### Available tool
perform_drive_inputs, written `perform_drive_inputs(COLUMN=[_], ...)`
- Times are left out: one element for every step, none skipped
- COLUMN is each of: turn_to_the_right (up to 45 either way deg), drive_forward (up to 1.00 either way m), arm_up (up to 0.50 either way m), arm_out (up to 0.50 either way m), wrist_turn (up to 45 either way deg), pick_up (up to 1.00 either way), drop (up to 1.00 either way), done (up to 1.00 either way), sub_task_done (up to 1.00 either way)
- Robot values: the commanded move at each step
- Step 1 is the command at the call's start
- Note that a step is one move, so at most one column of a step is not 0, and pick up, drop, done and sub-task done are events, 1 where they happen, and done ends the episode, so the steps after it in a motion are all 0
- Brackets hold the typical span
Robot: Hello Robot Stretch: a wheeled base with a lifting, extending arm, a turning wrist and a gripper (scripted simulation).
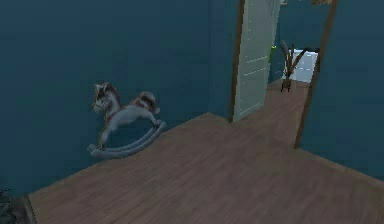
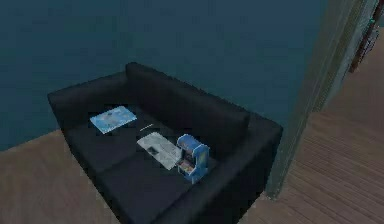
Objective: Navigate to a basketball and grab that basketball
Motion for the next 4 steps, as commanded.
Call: perform_drive_inputs(turn_to_the_right=[0.0, 21.0, 0.0, 0.0], drive_forward=[0.15, 0.0, 1.0, 1.0], arm_up=[0.0, 0.0, 0.0, 0.0], arm_out=[0.0, 0.0, 0.0, 0.0], wrist_turn=[0.0, 0.0, 0.0, 0.0], pick_up=[0.0, 0.0, 0.0, 0.0], drop=[0.0, 0.0, 0.0, 0.0], done=[0.0, 0.0, 0.0, 0.0], sub_task_done=[0.0, 0.0, 0.0, 0.0])
